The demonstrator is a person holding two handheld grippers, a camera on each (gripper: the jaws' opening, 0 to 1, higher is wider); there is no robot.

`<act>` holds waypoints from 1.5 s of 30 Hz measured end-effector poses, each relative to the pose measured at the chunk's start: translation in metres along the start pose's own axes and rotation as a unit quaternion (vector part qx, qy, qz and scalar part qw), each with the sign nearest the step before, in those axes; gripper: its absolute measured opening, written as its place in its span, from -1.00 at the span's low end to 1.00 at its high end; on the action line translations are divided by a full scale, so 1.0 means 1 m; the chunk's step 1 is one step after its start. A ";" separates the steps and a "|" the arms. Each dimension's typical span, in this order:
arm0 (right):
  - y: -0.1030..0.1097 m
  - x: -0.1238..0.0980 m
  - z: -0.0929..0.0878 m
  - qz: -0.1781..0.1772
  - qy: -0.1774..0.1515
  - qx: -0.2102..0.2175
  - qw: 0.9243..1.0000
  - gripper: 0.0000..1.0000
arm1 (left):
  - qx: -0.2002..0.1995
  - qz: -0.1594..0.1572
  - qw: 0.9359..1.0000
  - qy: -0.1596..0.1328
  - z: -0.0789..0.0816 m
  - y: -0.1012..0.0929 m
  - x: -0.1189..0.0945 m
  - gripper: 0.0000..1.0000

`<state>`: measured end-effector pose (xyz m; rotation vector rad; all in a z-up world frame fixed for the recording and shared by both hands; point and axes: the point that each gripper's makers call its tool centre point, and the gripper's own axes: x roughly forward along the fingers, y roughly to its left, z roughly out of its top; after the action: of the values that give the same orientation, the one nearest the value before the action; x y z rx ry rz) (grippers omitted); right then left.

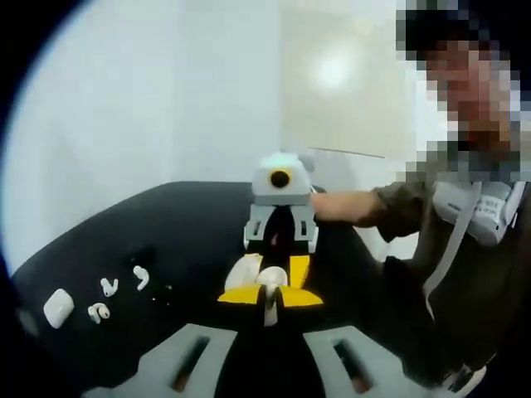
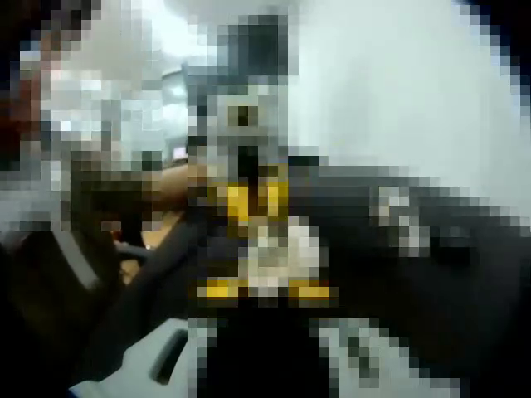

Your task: Pick up three earphones and place each one into its charging case using tactile feedback, ensure that each earphone is properly inserted and securely positioned inside the case.

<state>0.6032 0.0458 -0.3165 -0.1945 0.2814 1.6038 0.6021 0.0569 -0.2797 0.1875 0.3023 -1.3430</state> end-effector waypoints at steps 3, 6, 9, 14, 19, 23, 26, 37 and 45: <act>0.001 0.000 0.000 0.000 0.000 -0.002 1.000 -0.56 | -0.002 -0.016 1.000 -0.018 0.010 -0.004 -0.003 -0.93; 0.001 0.001 0.000 -0.001 0.001 -0.005 1.000 -0.56 | -0.002 0.006 0.999 -0.049 0.028 0.008 -0.009 -0.93; 0.000 0.001 0.000 -0.001 0.001 -0.006 1.000 -0.56 | -0.041 0.023 0.994 -0.099 0.048 0.025 -0.009 -0.93; 0.001 0.002 -0.001 -0.002 0.003 -0.009 1.000 -0.56 | -0.054 0.069 0.993 -0.082 0.048 0.048 0.013 -0.93; 0.001 0.002 -0.001 -0.001 0.004 -0.011 1.000 -0.57 | -0.071 0.071 0.992 -0.070 0.052 0.054 0.034 -0.93; 0.001 0.003 -0.001 0.000 0.004 -0.011 1.000 -0.57 | -0.079 0.069 0.993 -0.052 0.045 0.057 0.042 -0.93; 0.001 0.004 -0.001 0.001 0.005 -0.012 1.000 -0.57 | -0.099 0.076 0.992 -0.035 0.036 0.064 0.046 -0.93; 0.002 0.005 -0.002 0.003 0.008 -0.012 1.000 -0.57 | -0.115 0.090 0.989 0.007 0.015 0.080 0.060 -0.93; 0.002 0.004 -0.003 0.005 0.010 -0.011 1.000 -0.57 | -0.108 0.085 0.990 0.022 0.005 0.084 0.067 -0.93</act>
<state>0.6012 0.0483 -0.3205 -0.2260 0.2803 1.6165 0.6972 0.0113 -0.2994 0.0593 0.4571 -1.1297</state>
